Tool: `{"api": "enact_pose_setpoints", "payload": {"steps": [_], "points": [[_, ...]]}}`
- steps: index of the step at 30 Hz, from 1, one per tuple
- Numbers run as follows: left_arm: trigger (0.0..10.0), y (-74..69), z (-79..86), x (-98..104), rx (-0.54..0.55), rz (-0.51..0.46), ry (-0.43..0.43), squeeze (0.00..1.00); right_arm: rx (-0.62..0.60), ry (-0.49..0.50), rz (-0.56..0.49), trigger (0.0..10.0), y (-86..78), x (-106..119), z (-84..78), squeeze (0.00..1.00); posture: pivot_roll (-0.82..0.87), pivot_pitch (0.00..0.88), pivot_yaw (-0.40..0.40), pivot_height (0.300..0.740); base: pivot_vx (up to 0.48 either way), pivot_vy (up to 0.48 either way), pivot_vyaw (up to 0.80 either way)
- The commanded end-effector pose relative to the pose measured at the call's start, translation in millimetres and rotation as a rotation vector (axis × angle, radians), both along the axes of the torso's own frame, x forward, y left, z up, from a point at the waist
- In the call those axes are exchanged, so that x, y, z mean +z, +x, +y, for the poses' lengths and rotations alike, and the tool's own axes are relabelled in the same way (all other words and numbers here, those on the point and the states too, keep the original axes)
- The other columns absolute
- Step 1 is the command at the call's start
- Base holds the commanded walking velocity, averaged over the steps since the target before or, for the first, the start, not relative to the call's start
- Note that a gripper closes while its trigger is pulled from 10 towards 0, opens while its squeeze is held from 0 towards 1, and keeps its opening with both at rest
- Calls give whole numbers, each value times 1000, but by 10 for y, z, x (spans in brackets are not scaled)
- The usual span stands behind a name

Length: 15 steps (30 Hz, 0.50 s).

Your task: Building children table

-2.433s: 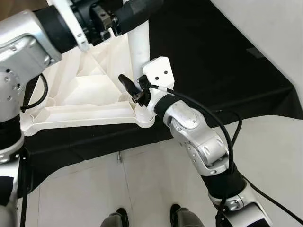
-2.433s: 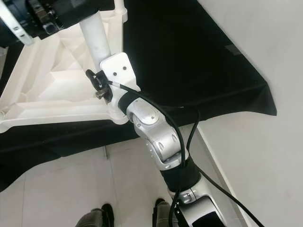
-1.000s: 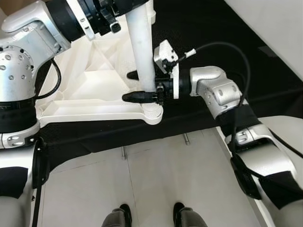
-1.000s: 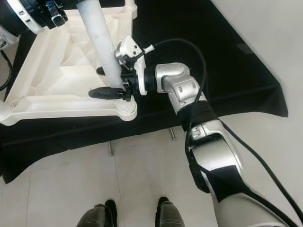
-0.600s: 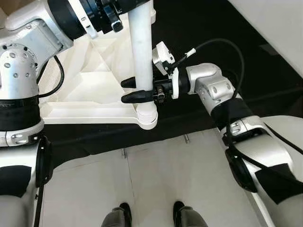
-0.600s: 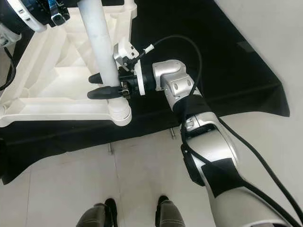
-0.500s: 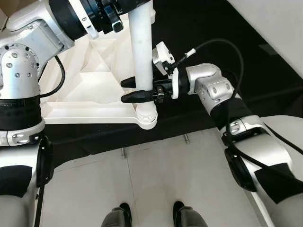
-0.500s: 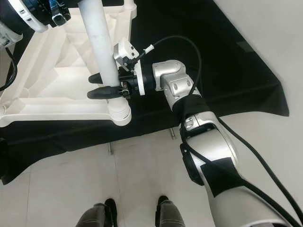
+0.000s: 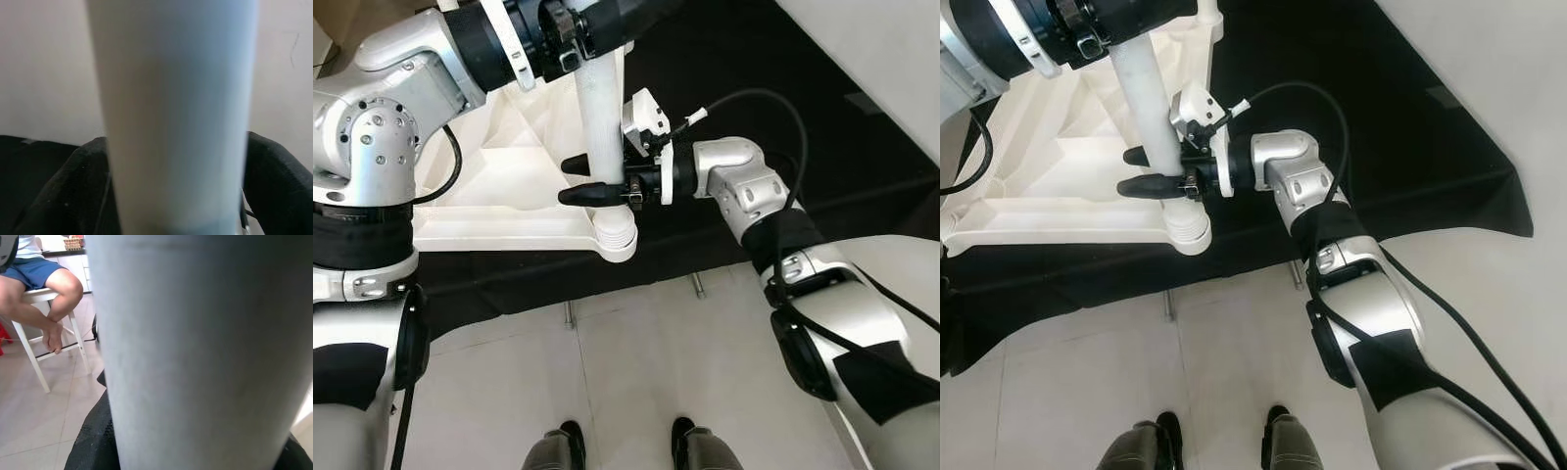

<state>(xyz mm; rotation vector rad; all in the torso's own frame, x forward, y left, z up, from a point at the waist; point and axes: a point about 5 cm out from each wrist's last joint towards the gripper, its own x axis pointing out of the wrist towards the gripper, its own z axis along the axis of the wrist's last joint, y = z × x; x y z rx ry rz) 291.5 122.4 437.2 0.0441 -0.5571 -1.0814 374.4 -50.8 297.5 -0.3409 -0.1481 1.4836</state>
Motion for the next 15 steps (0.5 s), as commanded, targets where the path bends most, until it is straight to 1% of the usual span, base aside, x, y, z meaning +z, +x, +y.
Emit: {"api": "enact_pose_setpoints", "payload": {"steps": [1, 2, 3, 4, 5, 6, 8, 10, 11, 12, 13, 14, 15], "points": [[10000, -27, 138, 88, 55, -34, -36, 0, 13, -26, -4, 0, -22, -111, 70, 0, 24, 292, 56, 740, 0, 0, 0], [10000, -109, 379, 144, 160, -59, -79, 0, -25, -5, 1, 0, 0, -124, -11, 0, 30, 305, 53, 740, 0, 0, 0], [10000, -170, 523, 151, 218, -68, -96, 0, -52, 11, 6, 0, 15, -130, -50, 0, 31, 313, 52, 740, 0, 0, 0], [10000, -170, 523, 151, 218, -68, -96, 0, -52, 11, 6, 0, 15, -130, -50, 0, 31, 313, 52, 740, 0, 0, 0], [10000, -213, 610, 153, 253, -74, -105, 0, -70, 21, 10, 0, 24, -134, -74, 0, 31, 313, 52, 740, 0, 0, 0], [10000, -213, 610, 153, 253, -74, -105, 0, -70, 21, 10, 0, 24, -134, -74, 0, 31, 313, 52, 740, 0, 0, 0], [10000, -319, 878, 125, 390, -76, -136, 0, -128, 48, 8, 0, 47, -160, -141, 0, 36, 333, 49, 740, 0, 0, 0], [10000, -319, 878, 125, 390, -76, -136, 0, -128, 48, 8, 0, 47, -160, -141, 0, 36, 333, 49, 740, 0, 0, 0], [10000, -387, 1022, 90, 469, -69, -159, 0, -160, 60, 6, 0, 53, -177, -192, 0, 38, 342, 51, 740, 0, 0, 0], [10000, -459, 1164, 10, 550, -44, -180, 0, -190, 71, 8, 0, 53, -198, -250, 0, 41, 349, 49, 740, 0, 0, 0], [10000, -459, 1164, 10, 550, -44, -180, 0, -190, 71, 8, 0, 53, -198, -250, 0, 41, 349, 49, 740, 0, 0, 0], [10000, -527, 1293, -129, 634, -15, -193, 0, -227, 88, 8, 0, 55, -208, -305, 0, 37, 355, 48, 740, 0, 0, 0], [10000, -574, 1382, -290, 697, 28, -215, 0, -264, 112, 8, 0, 59, -206, -353, 0, 33, 360, 48, 740, 0, 0, 0]]}}
